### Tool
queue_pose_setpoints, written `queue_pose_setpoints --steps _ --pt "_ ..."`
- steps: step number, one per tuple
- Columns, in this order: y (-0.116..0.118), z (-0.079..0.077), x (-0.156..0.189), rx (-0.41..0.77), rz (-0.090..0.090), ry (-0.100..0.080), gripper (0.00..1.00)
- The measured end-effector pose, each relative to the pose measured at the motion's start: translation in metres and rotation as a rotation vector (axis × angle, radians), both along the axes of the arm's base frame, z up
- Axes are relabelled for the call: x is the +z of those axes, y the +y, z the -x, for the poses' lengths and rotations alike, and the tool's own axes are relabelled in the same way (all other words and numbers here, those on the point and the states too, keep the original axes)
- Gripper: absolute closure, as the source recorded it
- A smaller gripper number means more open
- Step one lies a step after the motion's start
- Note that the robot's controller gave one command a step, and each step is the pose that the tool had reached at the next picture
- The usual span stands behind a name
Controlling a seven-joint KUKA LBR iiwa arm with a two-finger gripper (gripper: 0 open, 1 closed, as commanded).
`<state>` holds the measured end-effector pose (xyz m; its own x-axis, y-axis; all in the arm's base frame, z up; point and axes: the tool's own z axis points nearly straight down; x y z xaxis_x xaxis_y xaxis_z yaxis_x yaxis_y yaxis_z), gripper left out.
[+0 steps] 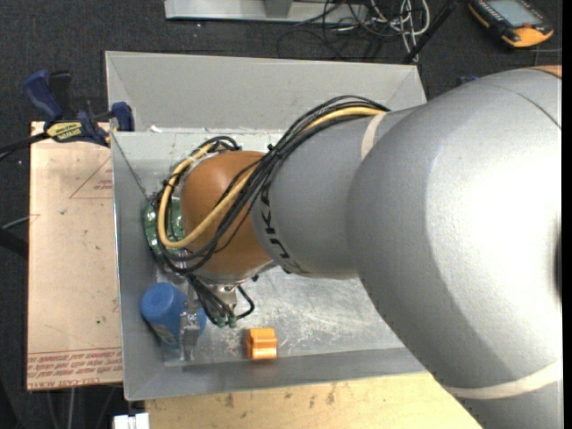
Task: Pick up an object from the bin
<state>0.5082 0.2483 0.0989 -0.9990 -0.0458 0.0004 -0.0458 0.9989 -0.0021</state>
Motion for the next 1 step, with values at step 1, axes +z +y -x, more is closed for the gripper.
queue_pose_setpoints --steps 1 --pt "0.0028 -0.0009 0.0022 0.000 -0.005 -0.005 1.00"
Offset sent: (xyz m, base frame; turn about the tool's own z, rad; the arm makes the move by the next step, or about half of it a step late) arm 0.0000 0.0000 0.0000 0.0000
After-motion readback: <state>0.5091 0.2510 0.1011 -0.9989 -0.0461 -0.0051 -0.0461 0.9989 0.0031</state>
